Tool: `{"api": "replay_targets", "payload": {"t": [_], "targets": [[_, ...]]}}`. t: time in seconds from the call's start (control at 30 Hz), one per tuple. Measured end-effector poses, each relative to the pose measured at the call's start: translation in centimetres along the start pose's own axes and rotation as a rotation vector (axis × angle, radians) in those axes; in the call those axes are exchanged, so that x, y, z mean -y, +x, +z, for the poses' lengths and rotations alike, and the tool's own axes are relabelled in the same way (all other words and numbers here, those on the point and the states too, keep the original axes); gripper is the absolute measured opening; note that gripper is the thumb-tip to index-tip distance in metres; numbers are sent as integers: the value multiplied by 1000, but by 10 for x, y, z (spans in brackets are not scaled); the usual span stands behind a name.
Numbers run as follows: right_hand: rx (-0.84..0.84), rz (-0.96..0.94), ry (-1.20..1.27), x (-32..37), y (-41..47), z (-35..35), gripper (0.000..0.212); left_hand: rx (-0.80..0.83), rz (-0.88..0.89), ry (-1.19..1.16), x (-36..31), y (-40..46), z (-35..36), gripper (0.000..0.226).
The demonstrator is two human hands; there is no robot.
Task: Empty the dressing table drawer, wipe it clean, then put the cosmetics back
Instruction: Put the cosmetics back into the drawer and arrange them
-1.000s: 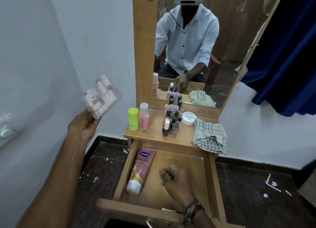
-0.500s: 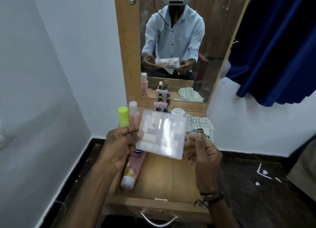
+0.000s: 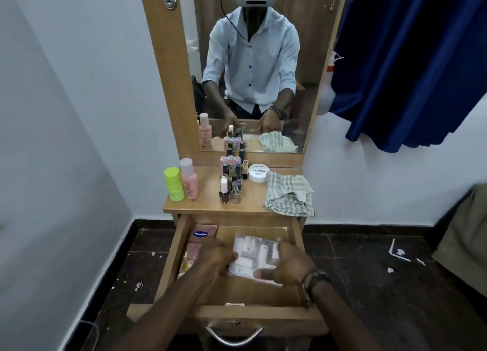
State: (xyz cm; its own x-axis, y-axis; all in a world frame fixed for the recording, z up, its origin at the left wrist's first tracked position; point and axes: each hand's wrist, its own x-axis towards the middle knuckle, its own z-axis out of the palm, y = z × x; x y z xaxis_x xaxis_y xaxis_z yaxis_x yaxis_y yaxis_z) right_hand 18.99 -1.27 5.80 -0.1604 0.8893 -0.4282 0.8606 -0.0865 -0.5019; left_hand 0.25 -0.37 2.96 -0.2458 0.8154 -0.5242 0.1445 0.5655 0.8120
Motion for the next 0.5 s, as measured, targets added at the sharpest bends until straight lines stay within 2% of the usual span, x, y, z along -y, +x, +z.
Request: {"api": "replay_targets", "payload": {"t": [0.03,0.1,0.3,0.5], "targets": [[35,4,-78,1,6,0,92,-6,-6,12,-2,5,6,14],[39,-17,-272,4,17,4,99,-11,-11,18,-5,14,17,13],[7,-3,-657,19,25,10,62,-74,-20,105,1,40,43,21],[-63,44,-824,22,40,25,41,-132,122,460,2,47,49,22]]}}
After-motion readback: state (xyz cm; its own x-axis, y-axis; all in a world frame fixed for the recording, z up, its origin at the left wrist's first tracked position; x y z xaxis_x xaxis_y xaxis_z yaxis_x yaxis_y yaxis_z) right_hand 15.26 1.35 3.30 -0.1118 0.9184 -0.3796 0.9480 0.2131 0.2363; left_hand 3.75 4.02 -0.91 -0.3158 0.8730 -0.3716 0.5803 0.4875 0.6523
